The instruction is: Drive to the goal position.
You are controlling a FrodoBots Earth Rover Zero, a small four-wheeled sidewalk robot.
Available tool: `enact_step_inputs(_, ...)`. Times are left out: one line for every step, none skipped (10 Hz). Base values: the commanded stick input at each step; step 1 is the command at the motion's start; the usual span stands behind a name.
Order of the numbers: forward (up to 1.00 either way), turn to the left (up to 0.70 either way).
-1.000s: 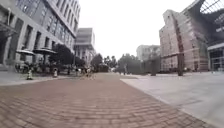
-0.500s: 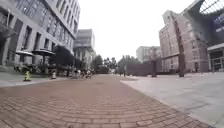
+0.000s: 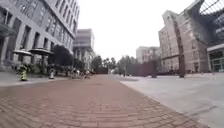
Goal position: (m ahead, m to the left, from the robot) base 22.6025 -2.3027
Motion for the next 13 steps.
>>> enact_step_inputs(0.45,0.27)
enact_step_inputs(0.45,0.27)
enact_step_inputs(0.45,0.27)
enact_step_inputs(0.45,0.27)
enact_step_inputs(0.45,0.27)
enact_step_inputs(0.45,0.27)
enact_step_inputs(0.45,0.24)
enact_step_inputs(0.45,0.06)
enact_step_inputs(0.45,0.0)
enact_step_inputs(0.45,0.0)
enact_step_inputs(0.45,0.0)
enact_step_inputs(0.45,0.0)
enact_step_inputs(0.45,0.19)
